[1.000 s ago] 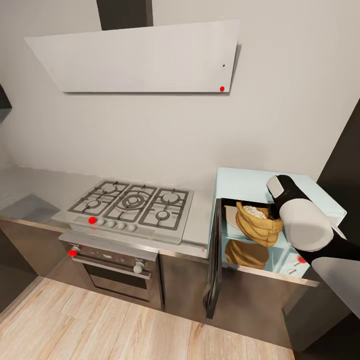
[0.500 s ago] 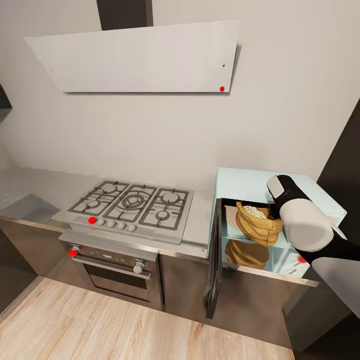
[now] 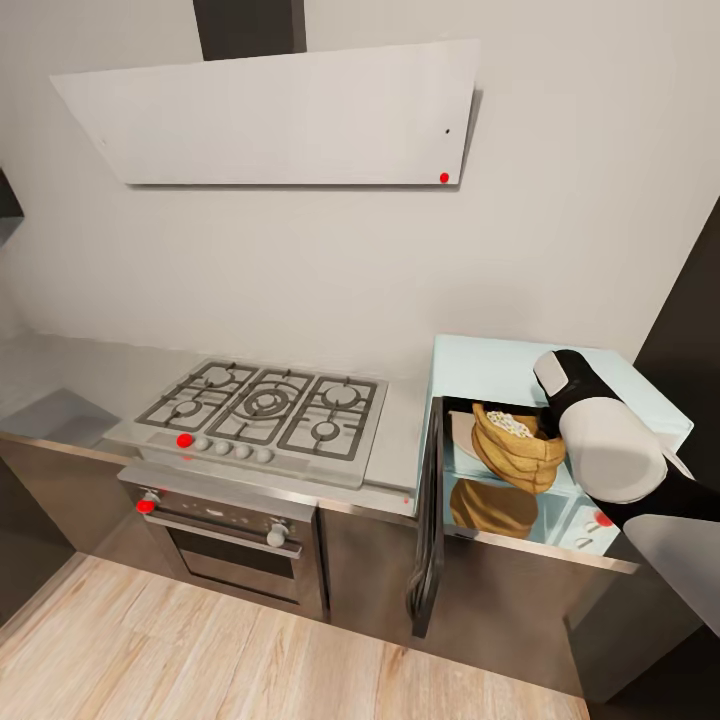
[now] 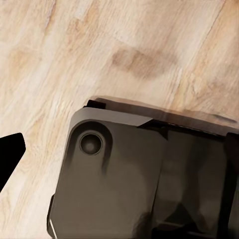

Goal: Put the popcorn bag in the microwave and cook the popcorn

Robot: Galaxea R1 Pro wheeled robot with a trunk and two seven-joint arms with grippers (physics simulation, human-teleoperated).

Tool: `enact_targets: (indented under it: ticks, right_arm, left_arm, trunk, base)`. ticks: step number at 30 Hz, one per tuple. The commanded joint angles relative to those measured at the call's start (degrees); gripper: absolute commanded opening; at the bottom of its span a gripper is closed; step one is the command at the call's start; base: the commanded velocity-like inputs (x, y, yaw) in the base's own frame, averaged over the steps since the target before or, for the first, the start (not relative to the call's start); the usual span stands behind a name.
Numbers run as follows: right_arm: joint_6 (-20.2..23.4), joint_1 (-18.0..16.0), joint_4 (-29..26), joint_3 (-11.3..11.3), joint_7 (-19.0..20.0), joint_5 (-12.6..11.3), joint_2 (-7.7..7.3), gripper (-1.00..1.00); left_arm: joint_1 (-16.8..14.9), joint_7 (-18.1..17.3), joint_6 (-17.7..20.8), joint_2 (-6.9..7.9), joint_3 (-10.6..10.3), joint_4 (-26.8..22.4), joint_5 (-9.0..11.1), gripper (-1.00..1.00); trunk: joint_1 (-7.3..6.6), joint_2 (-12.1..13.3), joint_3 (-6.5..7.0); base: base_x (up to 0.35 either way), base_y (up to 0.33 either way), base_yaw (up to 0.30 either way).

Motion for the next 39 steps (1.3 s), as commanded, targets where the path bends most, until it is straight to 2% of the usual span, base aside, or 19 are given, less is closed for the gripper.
enact_targets:
  ticks: [1, 13, 36, 37, 39]
  right_arm:
    - [0.30, -0.09, 0.09, -0.30, 0.09, -0.41, 0.48, -1.00]
    - [0.31, -0.10, 0.09, -0.30, 0.09, -0.41, 0.40, -1.00]
    - [0.35, -0.06, 0.09, -0.42, 0.09, -0.54, 0.39, -1.00]
    - [0.37, -0.03, 0.09, -0.40, 0.09, -0.55, 0.39, 1.00]
    - [0.39, -0.05, 0.09, -0.45, 0.09, -0.57, 0.39, 1.00]
  left_arm:
    - [-0.06, 0.03, -0.19, 0.06, 0.03, 0.05, 0.05, 1.00]
    - [-0.05, 0.03, -0.19, 0.10, -0.29, 0.05, -0.38, 1.00]
    - [-0.06, 0.03, -0.19, 0.10, -0.29, 0.05, -0.38, 1.00]
    - [-0.07, 0.04, -0.20, 0.10, -0.29, 0.05, -0.38, 1.00]
    - [-0.06, 0.04, -0.20, 0.10, -0.29, 0.05, -0.38, 1.00]
  trunk:
    - [0.03, -0.13, -0.13]
    - [0.03, -0.13, -0.13]
    - [0.03, -0.13, -0.13]
    - [0.03, -0.13, -0.13]
    - [0.03, -0.13, -0.13]
  base:
    - [0.000, 0.000, 0.000]
    - [0.075, 0.000, 0.000]
    - [0.002, 0.000, 0.000]
    - [0.000, 0.000, 0.000]
    - [0.000, 0.000, 0.000]
